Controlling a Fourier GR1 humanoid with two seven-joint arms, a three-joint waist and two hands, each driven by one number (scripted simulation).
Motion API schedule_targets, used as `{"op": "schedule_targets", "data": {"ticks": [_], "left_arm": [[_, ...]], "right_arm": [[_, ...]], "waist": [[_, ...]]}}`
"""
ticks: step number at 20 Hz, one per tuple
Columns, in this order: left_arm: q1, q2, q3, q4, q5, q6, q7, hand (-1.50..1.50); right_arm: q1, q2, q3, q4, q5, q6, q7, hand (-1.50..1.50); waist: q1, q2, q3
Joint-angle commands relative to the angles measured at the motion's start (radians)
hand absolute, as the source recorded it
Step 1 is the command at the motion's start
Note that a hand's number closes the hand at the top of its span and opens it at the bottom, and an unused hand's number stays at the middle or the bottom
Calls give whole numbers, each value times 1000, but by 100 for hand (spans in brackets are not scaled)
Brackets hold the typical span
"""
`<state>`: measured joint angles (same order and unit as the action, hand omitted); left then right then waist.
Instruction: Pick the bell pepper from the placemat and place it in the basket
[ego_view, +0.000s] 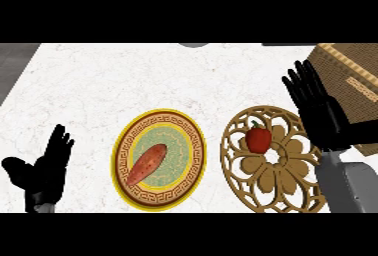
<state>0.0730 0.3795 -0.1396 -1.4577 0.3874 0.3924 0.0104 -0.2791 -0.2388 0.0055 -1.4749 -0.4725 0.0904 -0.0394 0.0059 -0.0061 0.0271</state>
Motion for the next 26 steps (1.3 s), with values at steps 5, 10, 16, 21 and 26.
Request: {"op": "schedule_targets", "data": {"ticks": [5, 10, 16, 21, 26], "left_arm": [[-194, 143, -66, 21, -125, -93, 91, 0], [-238, 123, -112, 42, -147, -103, 136, 0], [-253, 86, -137, 73, -173, -99, 151, 0], [-227, 106, -121, 61, -164, -103, 152, 0], [-264, 127, -108, 80, -166, -123, 177, 0]], "right_arm": [[2, -70, -128, 266, -96, 329, -270, 150], [36, 96, -7, 55, 166, 291, -689, -150], [74, 80, -14, -50, 430, -130, -529, -150], [138, -197, -21, -99, 681, -162, -308, -150], [167, -444, 22, -204, 731, 90, -106, -150]], "waist": [[-7, 20, -22], [-29, 12, -23], [-38, 2, -30], [-55, -10, -36], [-52, -4, -34]]}}
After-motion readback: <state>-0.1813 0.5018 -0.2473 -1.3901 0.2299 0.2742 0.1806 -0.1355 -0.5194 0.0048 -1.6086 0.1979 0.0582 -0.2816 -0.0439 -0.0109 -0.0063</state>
